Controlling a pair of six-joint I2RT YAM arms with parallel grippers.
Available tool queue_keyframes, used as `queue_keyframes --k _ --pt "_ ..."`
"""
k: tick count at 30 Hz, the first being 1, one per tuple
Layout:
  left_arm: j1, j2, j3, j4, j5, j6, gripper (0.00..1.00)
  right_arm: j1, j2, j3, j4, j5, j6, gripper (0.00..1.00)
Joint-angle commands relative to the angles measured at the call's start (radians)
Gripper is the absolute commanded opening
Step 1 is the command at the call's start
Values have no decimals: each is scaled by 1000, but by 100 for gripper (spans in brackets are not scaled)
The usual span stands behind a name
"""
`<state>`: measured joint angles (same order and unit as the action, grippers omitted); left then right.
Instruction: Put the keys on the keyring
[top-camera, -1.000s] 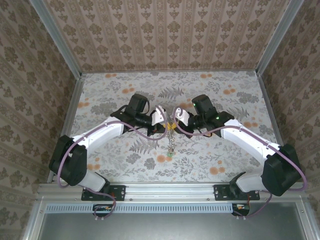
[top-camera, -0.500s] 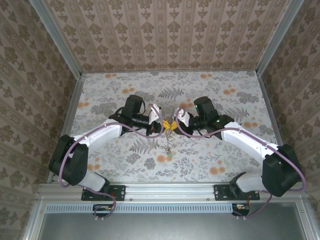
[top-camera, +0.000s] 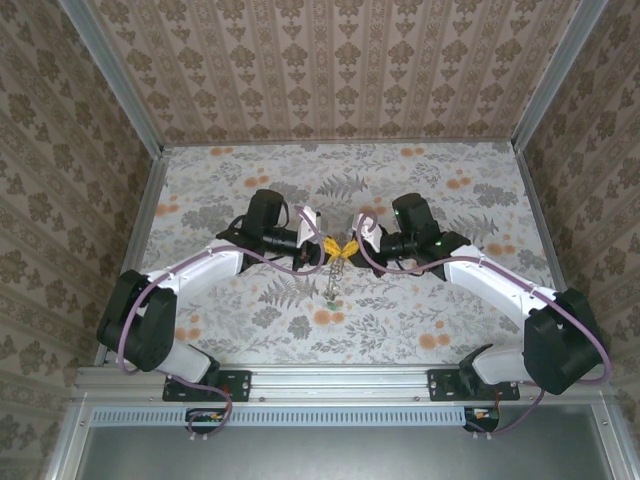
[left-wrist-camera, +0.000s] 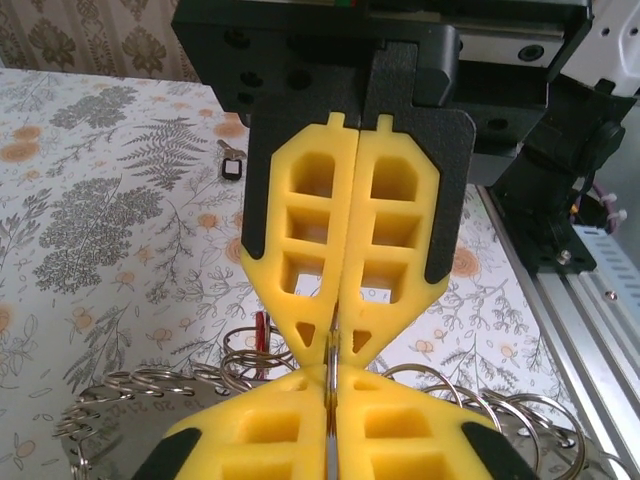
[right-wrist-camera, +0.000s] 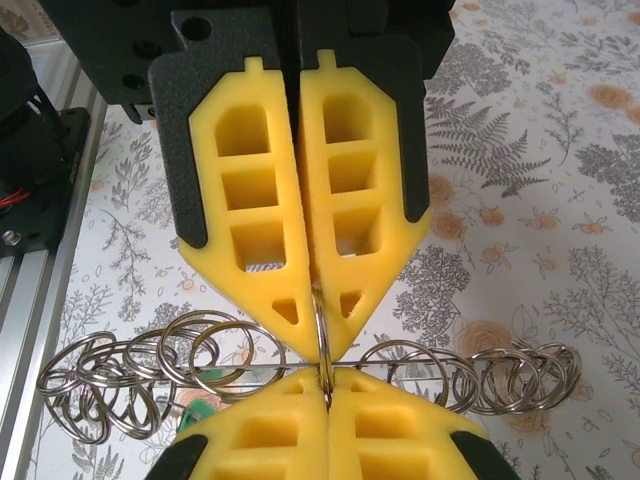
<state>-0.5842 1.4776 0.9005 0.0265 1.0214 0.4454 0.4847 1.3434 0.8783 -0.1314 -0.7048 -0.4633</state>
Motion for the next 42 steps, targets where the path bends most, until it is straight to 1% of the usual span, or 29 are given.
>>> queue_keyframes --k 1,3,6,10,14,19,20,23,26,28,30,31,34,39,40,42 --pt "-12 -24 61 -162 -30 111 11 1 -20 54 -85 27 -30 1" --pt "-19 -13 86 -225 -59 152 13 10 -16 77 -123 40 -48 1" --pt "-31 1 111 -275 -92 183 13 25 -3 103 -161 76 -66 2" --pt "-52 24 138 -302 -120 201 14 41 17 127 -197 105 -82 2" --pt "-68 39 153 -310 -149 205 14 56 17 135 -194 113 -84 2" --pt "-75 50 161 -337 -176 221 0 63 3 147 -204 113 -90 3" --pt "-74 49 163 -339 -176 221 0 63 -2 146 -204 113 -92 3" --pt "-56 33 135 -272 -131 173 0 62 -15 128 -189 118 -94 7" --pt "-28 5 88 -144 -37 91 0 50 -25 80 -130 114 -70 9" --pt "-13 -10 58 -47 36 31 0 25 -33 34 -56 66 -28 12" --pt "-6 -12 43 20 96 -14 0 1 -36 -2 19 -12 10 14" --pt "-4 -11 39 50 120 -36 0 -4 -38 -18 60 -25 38 14" --pt "-2 0 26 120 156 -83 0 -12 -37 -47 133 -46 70 14" --pt "-2 14 25 157 180 -114 0 -33 -38 -71 194 -82 106 14" --pt "-1 16 25 156 180 -117 0 -36 -39 -74 204 -90 113 12" --pt "-2 17 24 158 181 -117 0 -40 -42 -74 210 -97 119 11"
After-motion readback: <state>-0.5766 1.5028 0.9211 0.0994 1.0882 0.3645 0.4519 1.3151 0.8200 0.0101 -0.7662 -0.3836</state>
